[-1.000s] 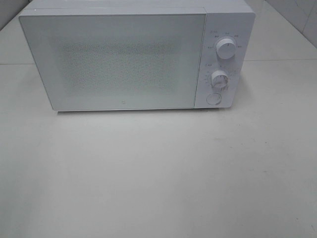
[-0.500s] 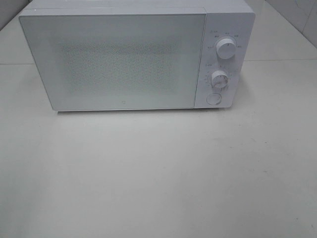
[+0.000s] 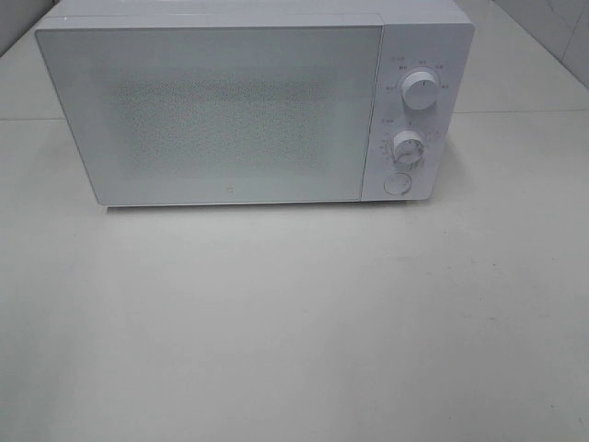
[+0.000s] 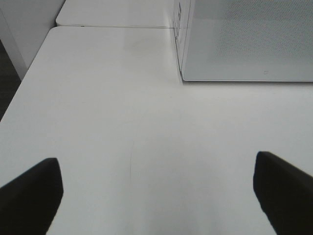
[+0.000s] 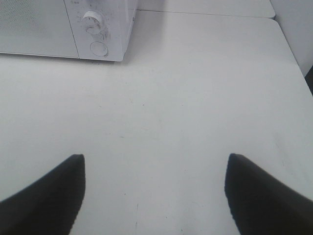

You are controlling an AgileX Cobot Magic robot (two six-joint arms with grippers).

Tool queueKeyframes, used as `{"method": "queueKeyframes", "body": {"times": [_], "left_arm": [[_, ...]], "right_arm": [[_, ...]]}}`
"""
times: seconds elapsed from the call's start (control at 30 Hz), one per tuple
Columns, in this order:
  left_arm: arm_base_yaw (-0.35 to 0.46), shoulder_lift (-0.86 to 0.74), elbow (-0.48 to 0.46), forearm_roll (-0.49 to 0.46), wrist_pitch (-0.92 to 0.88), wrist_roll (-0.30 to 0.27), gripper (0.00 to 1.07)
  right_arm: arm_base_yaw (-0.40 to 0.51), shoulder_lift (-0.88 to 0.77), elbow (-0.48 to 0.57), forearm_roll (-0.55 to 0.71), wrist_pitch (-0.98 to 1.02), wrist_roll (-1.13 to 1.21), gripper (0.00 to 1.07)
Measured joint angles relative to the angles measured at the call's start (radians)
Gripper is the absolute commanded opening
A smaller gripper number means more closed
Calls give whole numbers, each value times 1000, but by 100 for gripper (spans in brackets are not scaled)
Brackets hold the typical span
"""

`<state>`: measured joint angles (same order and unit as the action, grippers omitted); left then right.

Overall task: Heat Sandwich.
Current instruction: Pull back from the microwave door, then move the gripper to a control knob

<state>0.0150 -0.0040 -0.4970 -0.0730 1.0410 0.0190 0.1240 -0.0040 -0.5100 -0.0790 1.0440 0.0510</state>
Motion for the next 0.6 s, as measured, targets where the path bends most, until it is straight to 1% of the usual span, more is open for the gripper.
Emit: {"method": "queueKeyframes", "body": {"times": [0.23, 0.47, 0.5, 0.6], "left_arm": [[0, 0, 0, 0, 0, 0, 100], [0, 0, 0, 0, 0, 0, 100], [0, 0, 0, 0, 0, 0, 100], [0, 0, 0, 0, 0, 0, 100]], "right_arm": [[0, 13, -22, 1, -34, 0, 76], [0, 151, -26, 4, -136, 0, 76], [0, 151, -26, 4, -136, 0, 76], [0, 226, -26, 4, -206, 0, 76]]}}
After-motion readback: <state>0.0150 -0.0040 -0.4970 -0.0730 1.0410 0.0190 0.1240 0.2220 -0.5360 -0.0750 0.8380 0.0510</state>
